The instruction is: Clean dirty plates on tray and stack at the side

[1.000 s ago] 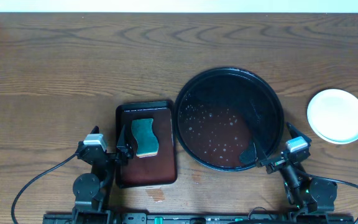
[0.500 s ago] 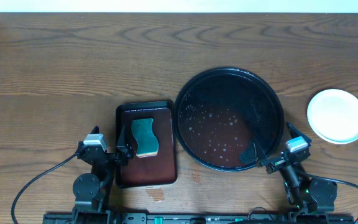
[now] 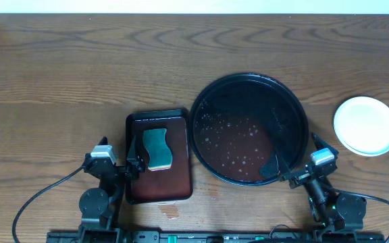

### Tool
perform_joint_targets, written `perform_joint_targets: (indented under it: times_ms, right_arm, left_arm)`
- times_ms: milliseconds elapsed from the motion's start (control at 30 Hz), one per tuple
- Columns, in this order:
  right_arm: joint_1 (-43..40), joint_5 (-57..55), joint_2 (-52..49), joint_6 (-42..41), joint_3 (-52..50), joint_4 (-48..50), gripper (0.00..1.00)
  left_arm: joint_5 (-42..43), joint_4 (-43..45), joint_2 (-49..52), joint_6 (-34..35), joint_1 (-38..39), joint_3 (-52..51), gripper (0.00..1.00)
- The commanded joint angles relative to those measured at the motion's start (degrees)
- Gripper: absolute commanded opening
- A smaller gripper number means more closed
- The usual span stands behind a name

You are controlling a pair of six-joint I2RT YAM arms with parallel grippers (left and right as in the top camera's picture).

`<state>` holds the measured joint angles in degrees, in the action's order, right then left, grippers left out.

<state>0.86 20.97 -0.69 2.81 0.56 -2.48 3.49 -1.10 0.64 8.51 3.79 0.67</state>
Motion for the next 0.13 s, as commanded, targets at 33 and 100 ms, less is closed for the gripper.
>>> perform_joint_targets:
  times_ms: [33,100]
  right_arm:
    - [-0.44,-0.15,0.39,0.70,-0.26,-0.02,0.99]
    - [-0.44,-0.15,0.39,0.70,-0.26,-0.02,0.99]
  left_arm:
    - [0.33,-2.71,0.02,-0.98,-0.09,-0.39,0.84]
    - [0.33,-2.69,0.02,-0.98,-0.09,-0.39,0.84]
